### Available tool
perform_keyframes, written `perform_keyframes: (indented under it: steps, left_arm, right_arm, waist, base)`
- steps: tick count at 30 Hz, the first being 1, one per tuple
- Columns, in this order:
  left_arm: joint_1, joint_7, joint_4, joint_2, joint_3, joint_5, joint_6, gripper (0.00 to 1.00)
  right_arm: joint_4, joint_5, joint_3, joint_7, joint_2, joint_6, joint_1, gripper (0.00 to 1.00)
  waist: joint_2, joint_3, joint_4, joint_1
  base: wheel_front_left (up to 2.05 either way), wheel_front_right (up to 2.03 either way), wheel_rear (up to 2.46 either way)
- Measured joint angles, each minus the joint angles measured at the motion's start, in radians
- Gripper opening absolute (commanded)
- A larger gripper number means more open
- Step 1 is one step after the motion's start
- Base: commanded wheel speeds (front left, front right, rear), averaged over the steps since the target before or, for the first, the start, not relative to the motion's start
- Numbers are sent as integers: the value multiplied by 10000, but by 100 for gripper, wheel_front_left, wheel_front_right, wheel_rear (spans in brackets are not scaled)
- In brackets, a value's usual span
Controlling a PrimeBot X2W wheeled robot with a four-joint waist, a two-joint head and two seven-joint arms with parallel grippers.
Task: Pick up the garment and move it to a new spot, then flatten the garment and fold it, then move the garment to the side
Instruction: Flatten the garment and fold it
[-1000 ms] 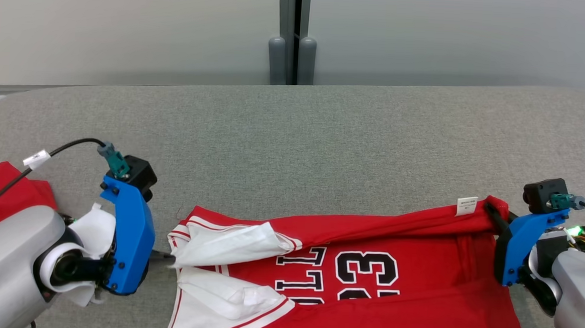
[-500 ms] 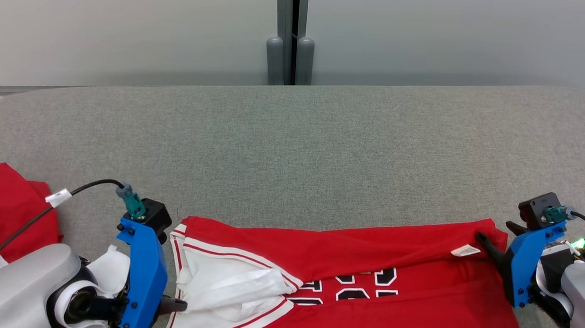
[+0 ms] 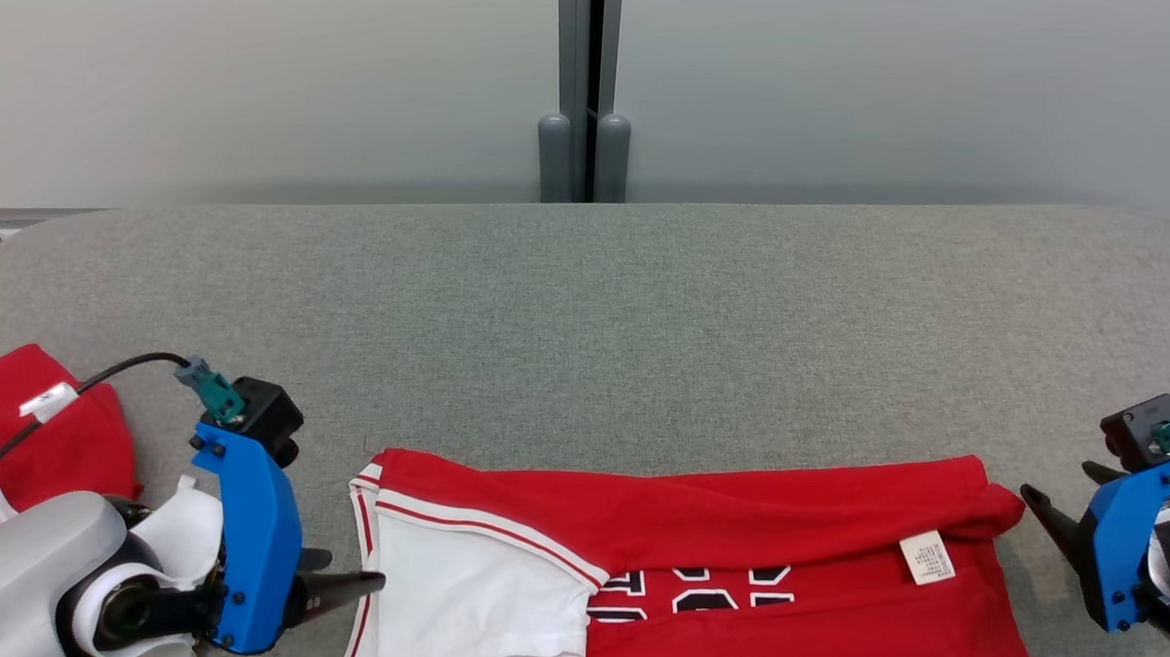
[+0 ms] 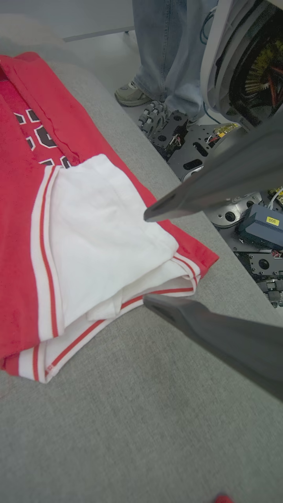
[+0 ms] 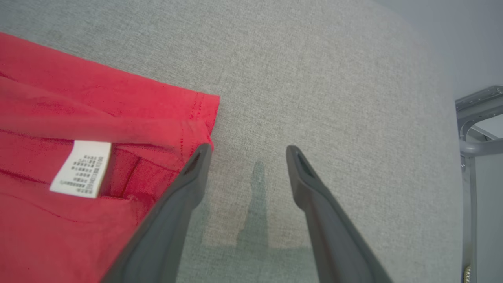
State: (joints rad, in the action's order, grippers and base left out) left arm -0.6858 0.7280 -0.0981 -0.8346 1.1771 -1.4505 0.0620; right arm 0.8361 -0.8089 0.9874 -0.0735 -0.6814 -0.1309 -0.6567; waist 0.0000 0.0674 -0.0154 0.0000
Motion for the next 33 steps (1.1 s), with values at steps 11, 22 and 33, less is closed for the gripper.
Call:
perform_keyframes:
  steps: [11,22,33]
  left_arm:
    - [744,-4777,811,-750,-1517,1478,-872,100]
    - [1710,-9085,604,-190,-2527,2836,-2410,100]
    - [3275,-9896,612,1361,-4861,4817,-3170,100]
  right_arm:
    - [-1076,514,-3072,1687,-282,0,403,100]
    - [-1925,2464,-6426,3133,1687,2,1848,100]
    - [-3994,4194,-8702,3336,3287,2,3661,100]
  waist:
    - [0,-641,14,0]
    - [2,-840,108,0]
    - [1,-810,161,0]
  base:
    - [0,0,0]
    - [0,0,0]
    - [0,0,0]
